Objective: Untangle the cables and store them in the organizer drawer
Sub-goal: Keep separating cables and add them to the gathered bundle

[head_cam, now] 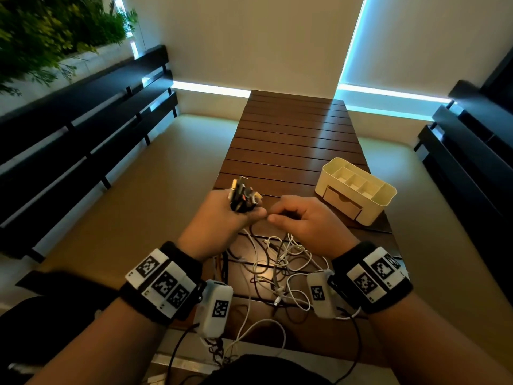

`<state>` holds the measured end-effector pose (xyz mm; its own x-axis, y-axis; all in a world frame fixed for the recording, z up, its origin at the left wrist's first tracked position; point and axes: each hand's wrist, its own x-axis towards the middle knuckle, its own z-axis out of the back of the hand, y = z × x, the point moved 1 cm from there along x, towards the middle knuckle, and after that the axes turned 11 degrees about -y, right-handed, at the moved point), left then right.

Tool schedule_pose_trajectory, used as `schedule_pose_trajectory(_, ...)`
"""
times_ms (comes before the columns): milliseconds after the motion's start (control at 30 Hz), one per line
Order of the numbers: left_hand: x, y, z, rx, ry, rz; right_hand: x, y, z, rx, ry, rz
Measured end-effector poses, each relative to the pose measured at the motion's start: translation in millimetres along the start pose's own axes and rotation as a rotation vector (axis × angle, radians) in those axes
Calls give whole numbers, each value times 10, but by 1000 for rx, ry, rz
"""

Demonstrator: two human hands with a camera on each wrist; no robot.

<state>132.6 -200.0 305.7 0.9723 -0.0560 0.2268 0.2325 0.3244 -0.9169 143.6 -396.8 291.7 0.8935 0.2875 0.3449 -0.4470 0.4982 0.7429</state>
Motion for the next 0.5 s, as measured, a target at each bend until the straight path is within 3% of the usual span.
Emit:
schedule_pose_trajectory(167, -22, -2, 2, -22, 59, 67, 7, 99, 79, 81, -55, 2)
schedule_pose_trajectory(367, 23, 78, 171, -209, -128, 186, -96, -129, 53, 161, -89, -191)
schedule_pose_trajectory(500, 36, 142, 163, -71, -163, 173, -78, -189, 42, 75, -130, -194)
